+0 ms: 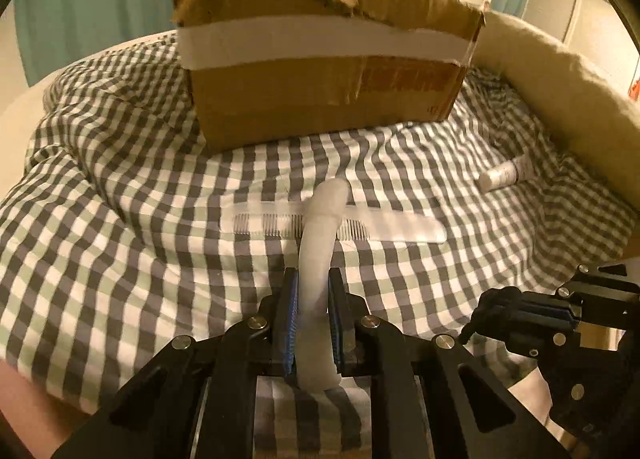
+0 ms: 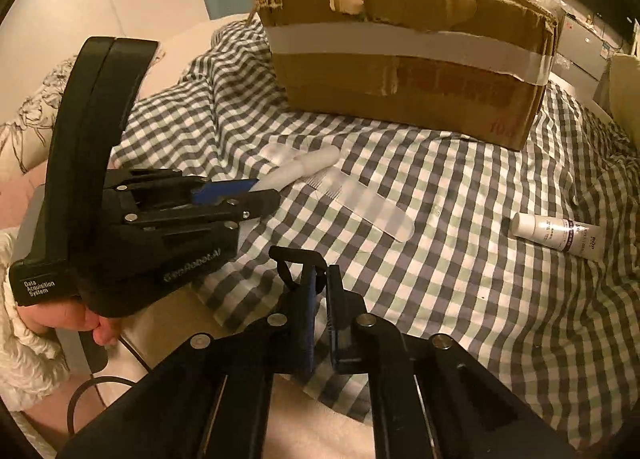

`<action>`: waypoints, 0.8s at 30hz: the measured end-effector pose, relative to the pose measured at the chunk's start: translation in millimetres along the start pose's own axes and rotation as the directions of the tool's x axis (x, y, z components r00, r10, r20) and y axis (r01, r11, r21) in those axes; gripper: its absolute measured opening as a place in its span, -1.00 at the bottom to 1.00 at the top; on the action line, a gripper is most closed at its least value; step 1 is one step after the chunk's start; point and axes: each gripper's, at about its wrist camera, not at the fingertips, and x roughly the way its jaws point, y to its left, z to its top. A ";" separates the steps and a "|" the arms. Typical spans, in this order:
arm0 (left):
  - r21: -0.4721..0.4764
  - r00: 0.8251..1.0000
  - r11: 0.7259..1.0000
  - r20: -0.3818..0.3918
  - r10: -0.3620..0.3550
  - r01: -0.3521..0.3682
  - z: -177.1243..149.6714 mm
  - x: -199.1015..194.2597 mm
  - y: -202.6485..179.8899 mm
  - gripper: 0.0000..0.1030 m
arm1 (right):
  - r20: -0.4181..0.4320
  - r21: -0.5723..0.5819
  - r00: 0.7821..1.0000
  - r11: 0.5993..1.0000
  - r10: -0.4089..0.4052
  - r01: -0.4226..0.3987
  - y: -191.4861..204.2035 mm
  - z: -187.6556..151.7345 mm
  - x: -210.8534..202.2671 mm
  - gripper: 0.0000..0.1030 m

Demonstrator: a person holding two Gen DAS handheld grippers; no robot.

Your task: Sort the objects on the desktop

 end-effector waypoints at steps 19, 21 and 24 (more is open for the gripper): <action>-0.077 0.991 0.996 0.131 -0.039 0.050 20.5 -59.0 -16.4 -0.73 | 0.158 0.035 0.987 0.999 -0.012 0.006 -16.3 19.0 -58.2 -0.91; -0.076 0.988 0.996 0.151 -0.040 0.052 25.5 -65.1 -18.9 -0.73 | 0.174 0.032 0.985 0.999 -0.018 0.013 -17.0 24.4 -64.2 -0.91; -0.072 0.984 0.996 0.170 -0.048 0.061 32.1 -73.4 -20.9 -0.73 | 0.204 0.043 0.979 0.999 -0.013 0.004 -20.4 33.3 -75.9 -0.91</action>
